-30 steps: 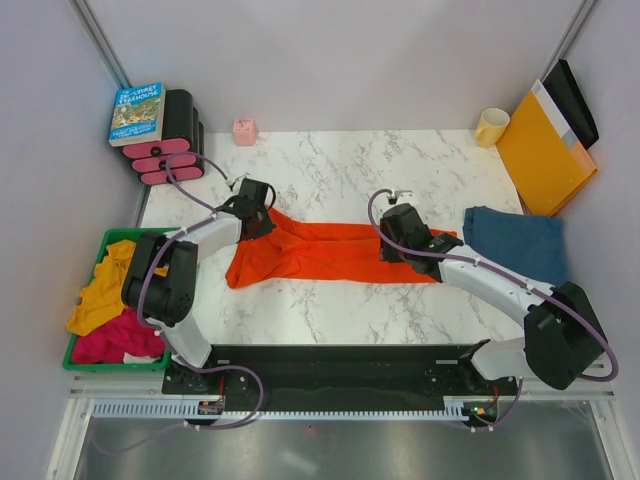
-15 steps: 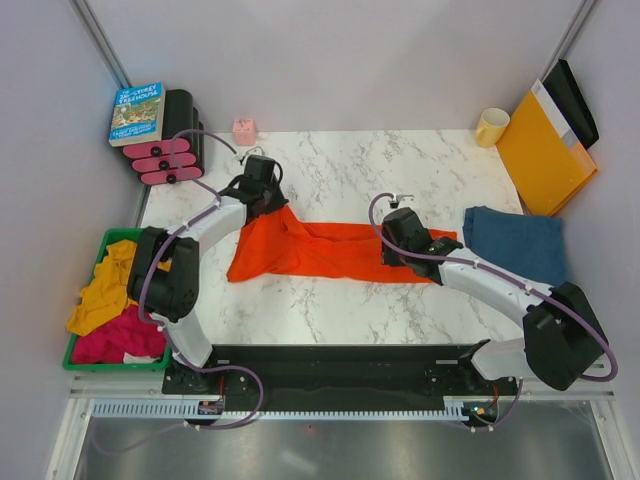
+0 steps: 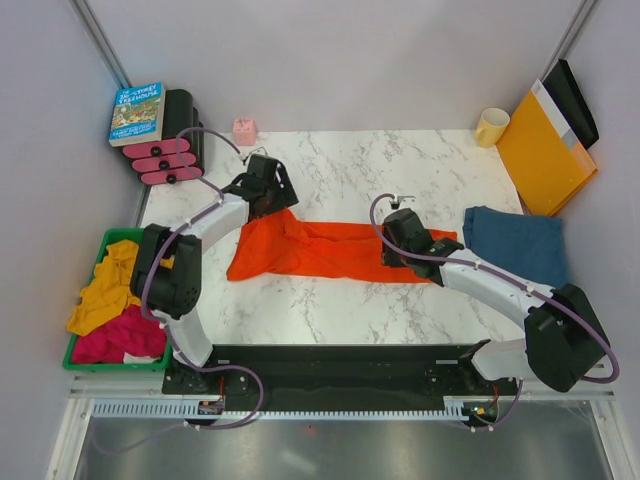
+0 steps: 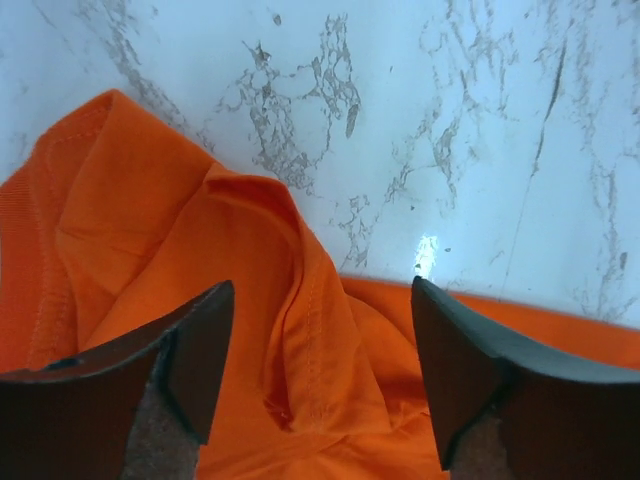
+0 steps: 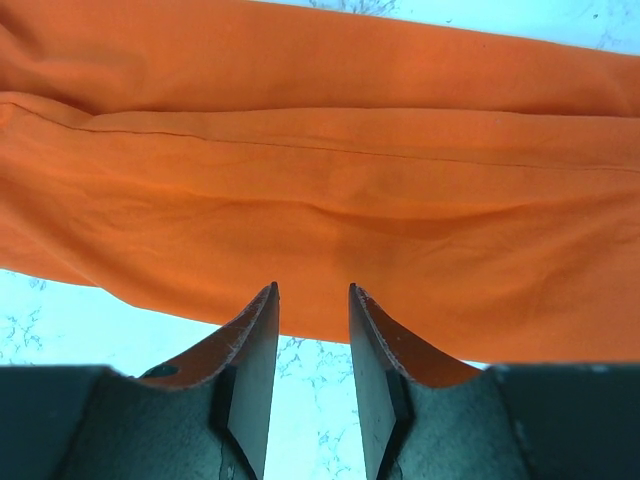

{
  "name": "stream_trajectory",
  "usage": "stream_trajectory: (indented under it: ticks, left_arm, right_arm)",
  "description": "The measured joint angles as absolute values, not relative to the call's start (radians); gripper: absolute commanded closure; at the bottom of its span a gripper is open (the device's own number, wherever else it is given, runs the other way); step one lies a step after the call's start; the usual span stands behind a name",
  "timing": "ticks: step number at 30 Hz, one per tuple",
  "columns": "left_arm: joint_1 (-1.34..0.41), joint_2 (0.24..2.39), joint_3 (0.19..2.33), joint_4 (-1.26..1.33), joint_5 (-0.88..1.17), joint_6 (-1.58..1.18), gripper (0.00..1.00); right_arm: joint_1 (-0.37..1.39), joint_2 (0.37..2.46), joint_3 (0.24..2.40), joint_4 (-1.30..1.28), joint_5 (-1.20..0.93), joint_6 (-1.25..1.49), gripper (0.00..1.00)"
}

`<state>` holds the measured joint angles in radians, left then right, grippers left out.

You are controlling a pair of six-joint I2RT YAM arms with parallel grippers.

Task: Fold and stack the t-shirts
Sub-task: Fold the other side of the tshirt into a rectangle

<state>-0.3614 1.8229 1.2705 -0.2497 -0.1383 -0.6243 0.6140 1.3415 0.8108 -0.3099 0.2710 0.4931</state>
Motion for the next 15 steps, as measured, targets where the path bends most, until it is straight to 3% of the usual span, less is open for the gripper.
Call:
stream_trajectory:
  ticks: [2,5,6,7,8,9,10,15]
  left_arm:
    - [-0.361,1.766,1.247,-0.255,-0.151,-0.624,0.19]
    - [-0.361,1.622,1.184,-0.261,-0.161,-0.627,0.30]
    - [-0.361,1.587,1.171,-0.263,-0.162,-0.630,0.36]
    - [-0.361,1.556,1.157,-0.262,-0.162,-0.632,0.47]
    - [-0.361,1.507,1.126,-0.255,-0.163,-0.635,0.76]
    - [-0.361,1.489,1.112,-0.256,-0.163,-0.641,0.91]
    - [-0.361,1.468,1.088,-0.253,-0.164,-0.647,0.98]
    - [-0.361,1.458,0.960,-0.271,-0.183,-0.654,0.98]
  right_arm:
    - [0.617,1.343,0.814,-0.310,0.270,0.493,0.62]
    - [0.632,1.365,0.843,-0.306,0.263,0.493,0.74]
    - [0.638,1.377,0.855,-0.302,0.257,0.491,0.84]
    - [0.646,1.394,0.871,-0.297,0.249,0.490,0.90]
    - [0.660,1.417,0.894,-0.290,0.242,0.492,0.94]
    - [0.670,1.435,0.908,-0.283,0.234,0.486,1.00]
    - [0.683,1.454,0.927,-0.279,0.229,0.489,1.00]
    - [0.784,1.620,1.084,-0.242,0.186,0.492,1.00]
